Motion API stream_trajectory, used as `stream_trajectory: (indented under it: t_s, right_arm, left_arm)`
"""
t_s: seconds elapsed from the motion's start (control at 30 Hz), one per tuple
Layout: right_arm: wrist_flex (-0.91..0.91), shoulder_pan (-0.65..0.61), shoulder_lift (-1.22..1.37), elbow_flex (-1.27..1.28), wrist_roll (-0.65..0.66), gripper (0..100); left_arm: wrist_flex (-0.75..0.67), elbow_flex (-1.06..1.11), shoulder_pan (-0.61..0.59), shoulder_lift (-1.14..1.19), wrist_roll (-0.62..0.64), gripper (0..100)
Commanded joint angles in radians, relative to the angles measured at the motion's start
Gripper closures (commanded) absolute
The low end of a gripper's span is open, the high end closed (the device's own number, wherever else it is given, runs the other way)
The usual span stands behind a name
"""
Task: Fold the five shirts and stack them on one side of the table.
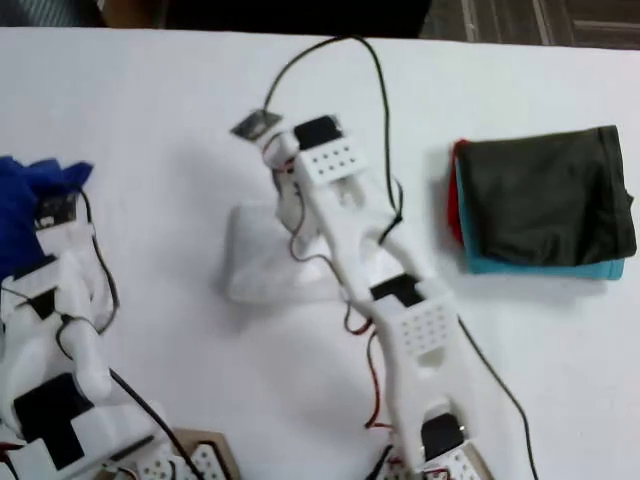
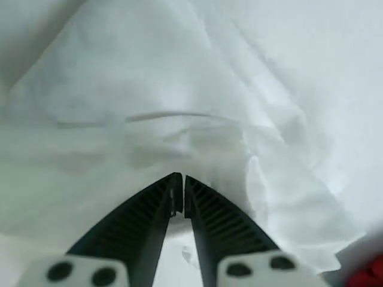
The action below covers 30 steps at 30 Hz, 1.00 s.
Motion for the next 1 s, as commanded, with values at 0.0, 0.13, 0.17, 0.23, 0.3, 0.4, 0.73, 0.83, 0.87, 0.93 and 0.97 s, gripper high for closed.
stream_trajectory:
  t_s: [0.0, 0.13, 0.17, 0.23, 0.3, 0.4, 0.73, 0.83, 0.87, 0.93, 0.97]
  right_arm:
    - [0.010, 0.012, -0.148, 0.101, -0.002, 97.8]
    - [0.010, -0.008, -0.364, 0.359, 0.002, 97.8]
    - [0.008, -0.012, -0.418, 0.428, 0.002, 97.8]
    - [0.005, -0.010, -0.519, 0.554, 0.002, 97.8]
    - [0.004, -0.001, -0.611, 0.635, 0.003, 97.8]
    - [0.002, 0.013, -0.725, 0.652, 0.074, 97.8]
    - [-0.441, -0.031, -0.558, 0.542, -0.005, 97.8]
    - [-0.437, -0.061, -0.375, 0.433, -0.006, 97.8]
    - [-0.426, -0.062, -0.325, 0.387, -0.008, 97.8]
    - [-0.387, -0.068, -0.239, 0.272, -0.008, 97.8]
    - [-0.360, -0.074, -0.203, 0.216, -0.008, 97.8]
  left_arm:
    - [-0.017, -0.001, -0.008, -0.034, 0.012, 97]
    - [-0.017, -0.001, -0.008, -0.034, 0.012, 97]
    - [-0.017, -0.001, -0.008, -0.034, 0.012, 97]
    - [-0.017, -0.001, -0.008, -0.034, 0.012, 97]
    - [-0.017, -0.001, -0.008, -0.034, 0.012, 97]
    - [-0.017, -0.001, -0.008, -0.034, 0.012, 97]
    - [-0.017, -0.001, -0.008, -0.034, 0.012, 97]
    - [-0.017, -0.001, -0.008, -0.034, 0.012, 97]
    - [-0.017, -0.001, -0.008, -0.034, 0.012, 97]
    - [-0.017, -0.001, -0.006, -0.034, 0.012, 97]
    - [-0.017, -0.001, -0.006, -0.034, 0.012, 97]
